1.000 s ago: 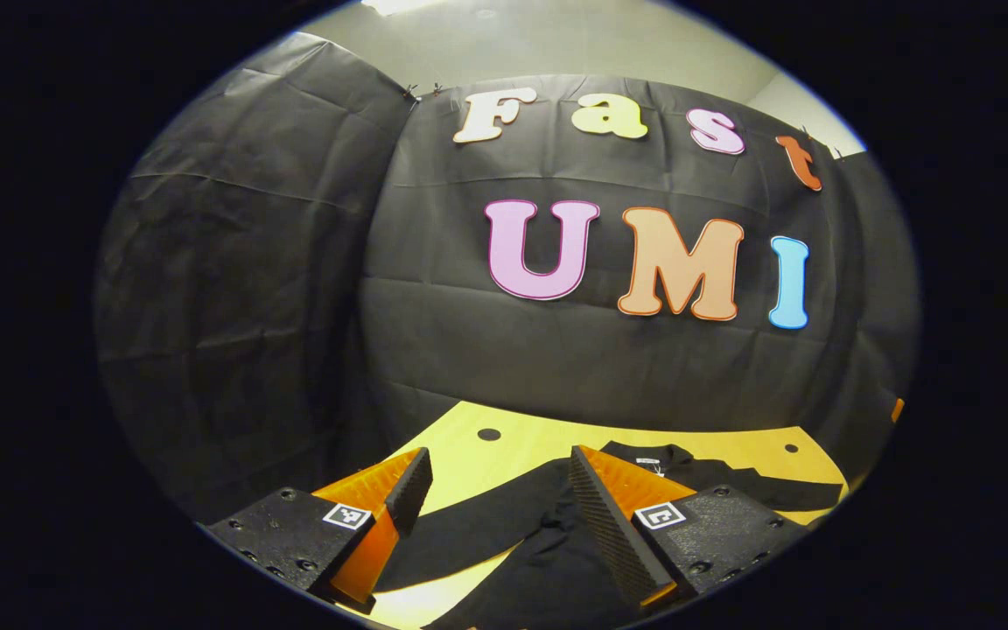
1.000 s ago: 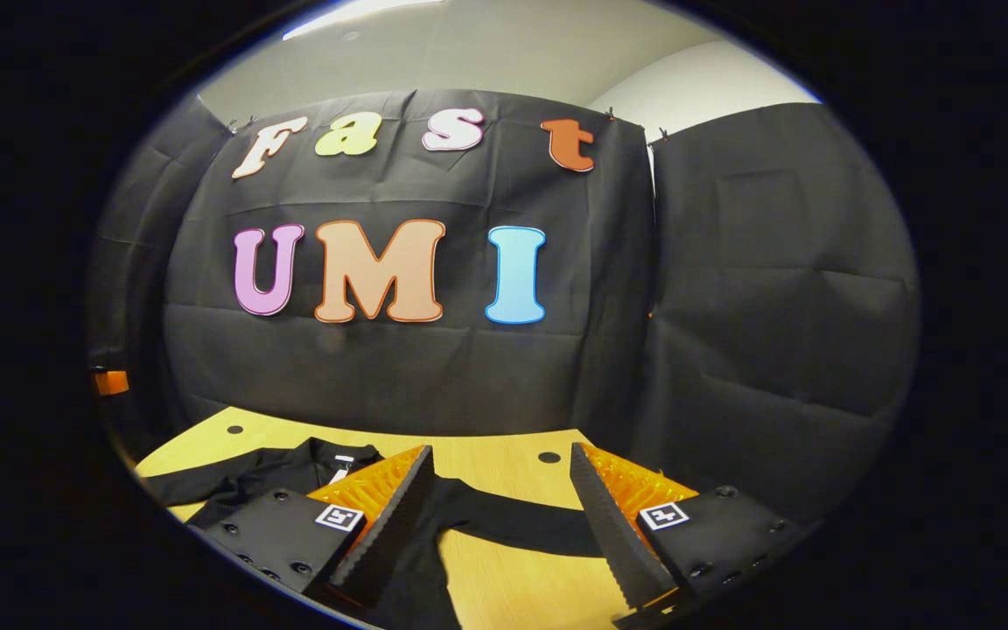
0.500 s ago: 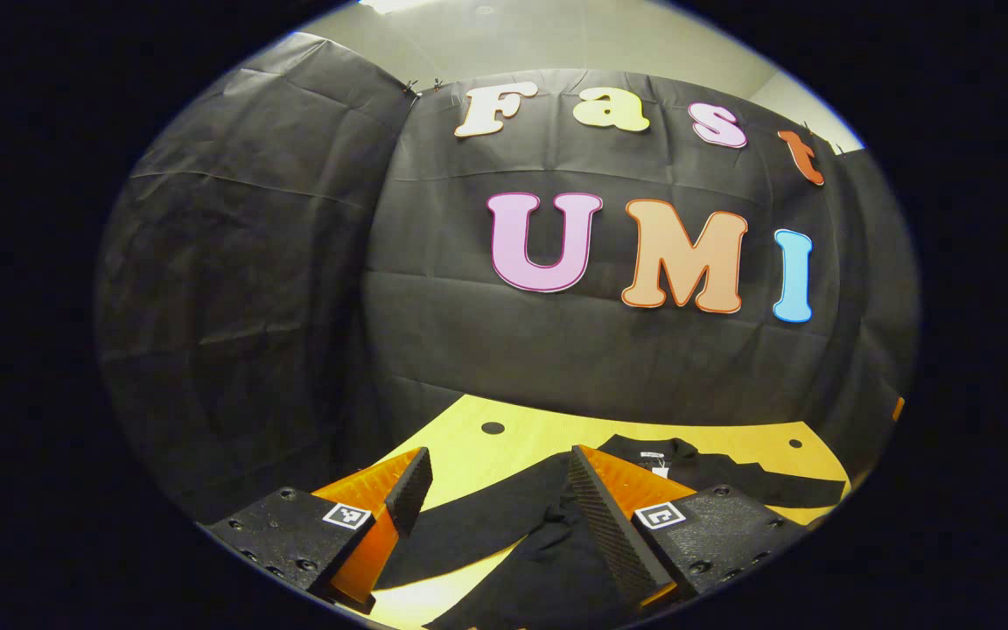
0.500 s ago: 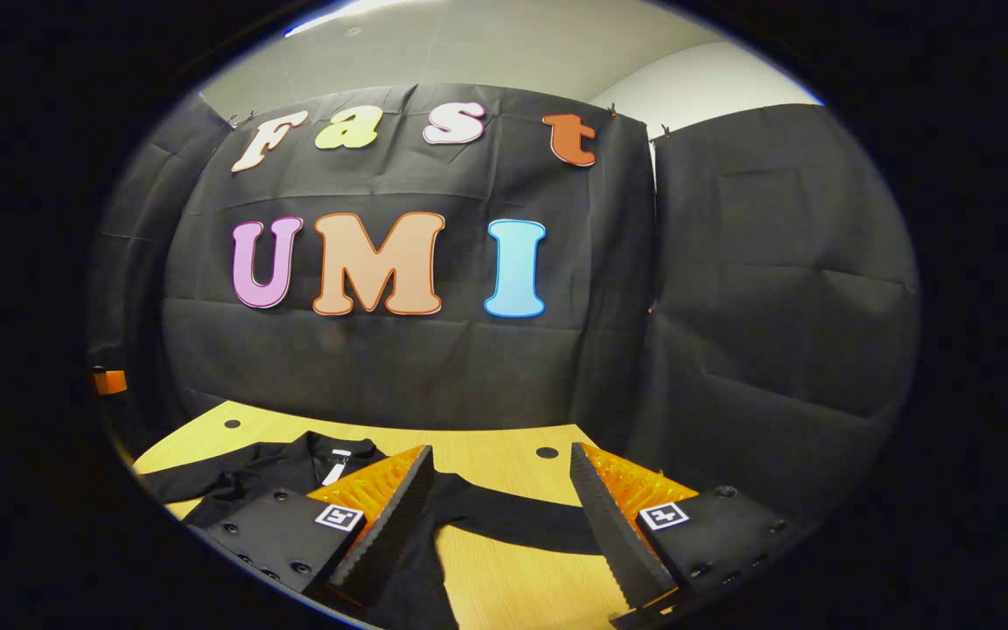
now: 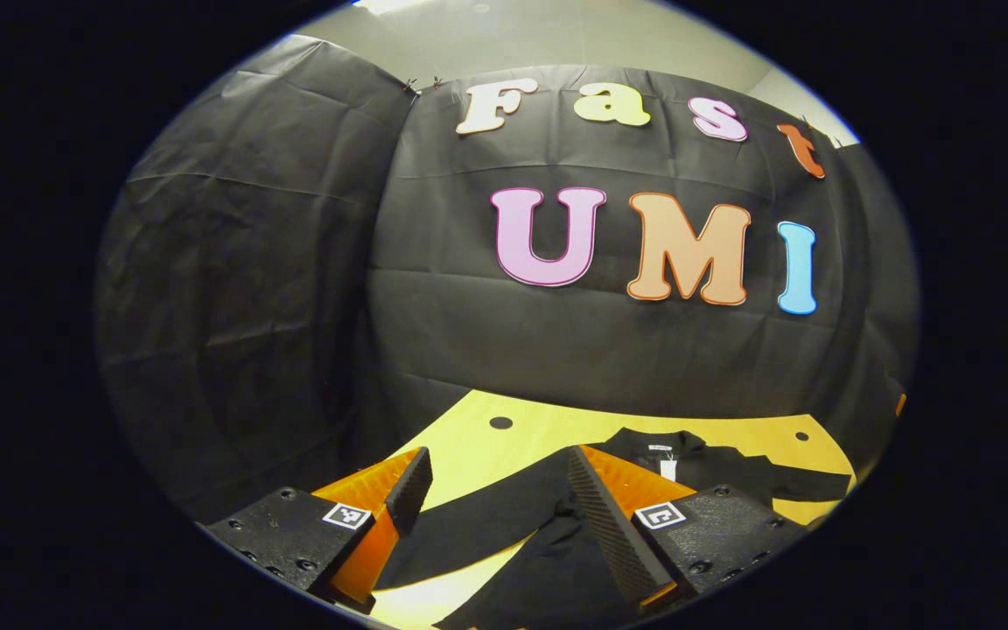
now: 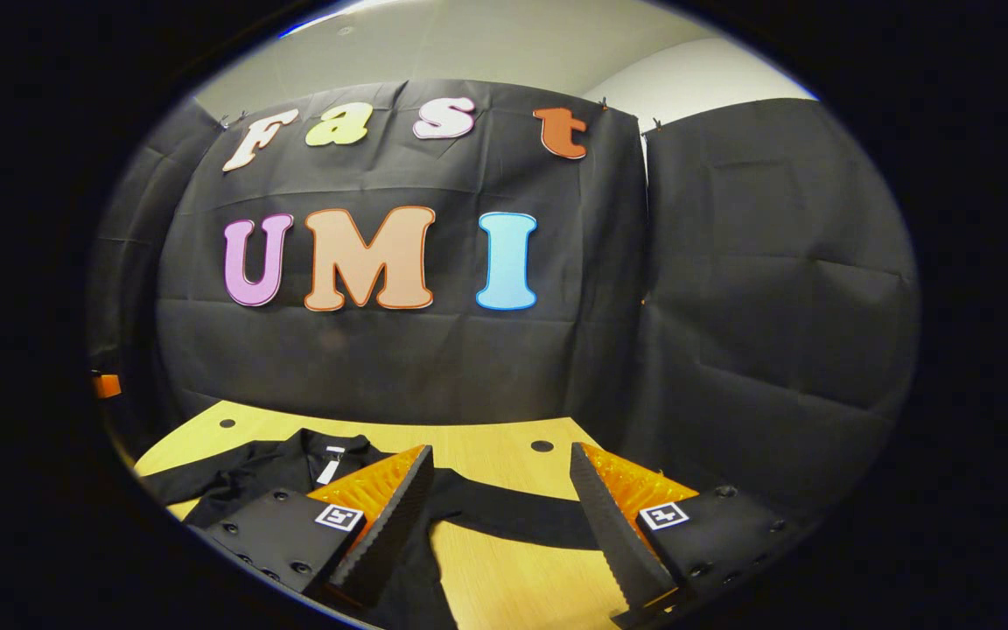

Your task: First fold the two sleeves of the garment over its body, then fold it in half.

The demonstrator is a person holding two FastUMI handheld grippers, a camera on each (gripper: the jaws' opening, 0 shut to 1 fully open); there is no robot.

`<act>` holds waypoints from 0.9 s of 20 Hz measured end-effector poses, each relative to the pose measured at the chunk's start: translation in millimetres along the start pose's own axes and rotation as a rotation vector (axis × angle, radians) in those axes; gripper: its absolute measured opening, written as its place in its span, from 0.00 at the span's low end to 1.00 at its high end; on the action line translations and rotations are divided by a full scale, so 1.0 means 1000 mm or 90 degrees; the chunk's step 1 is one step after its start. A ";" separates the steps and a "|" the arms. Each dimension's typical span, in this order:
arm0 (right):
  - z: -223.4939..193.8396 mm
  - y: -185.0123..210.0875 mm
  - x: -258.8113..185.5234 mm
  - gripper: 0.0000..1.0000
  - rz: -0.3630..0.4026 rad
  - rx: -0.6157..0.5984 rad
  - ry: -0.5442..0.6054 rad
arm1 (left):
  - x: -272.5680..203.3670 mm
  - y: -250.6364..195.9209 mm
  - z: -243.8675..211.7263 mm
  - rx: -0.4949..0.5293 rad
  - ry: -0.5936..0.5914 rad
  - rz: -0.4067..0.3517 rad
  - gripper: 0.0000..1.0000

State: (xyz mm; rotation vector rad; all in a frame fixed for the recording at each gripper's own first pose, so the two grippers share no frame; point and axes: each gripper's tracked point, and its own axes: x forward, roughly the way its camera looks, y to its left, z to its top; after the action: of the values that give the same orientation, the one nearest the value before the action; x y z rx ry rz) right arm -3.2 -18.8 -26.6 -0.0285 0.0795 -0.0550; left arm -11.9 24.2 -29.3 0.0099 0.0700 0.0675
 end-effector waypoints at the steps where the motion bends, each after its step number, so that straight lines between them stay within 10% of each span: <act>1: 0.000 -0.001 0.001 1.00 -0.002 -0.001 0.000 | -0.001 0.001 -0.001 0.000 0.001 0.001 0.92; 18: -0.010 -0.058 0.044 0.98 -0.056 0.032 0.022 | 0.004 0.001 -0.004 0.017 0.014 0.025 0.92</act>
State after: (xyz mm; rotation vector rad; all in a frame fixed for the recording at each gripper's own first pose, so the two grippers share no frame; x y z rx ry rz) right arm 36.8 -79.5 -37.8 0.0193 0.1121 -0.1458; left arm -8.2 25.1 -33.6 0.0371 0.0925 0.1067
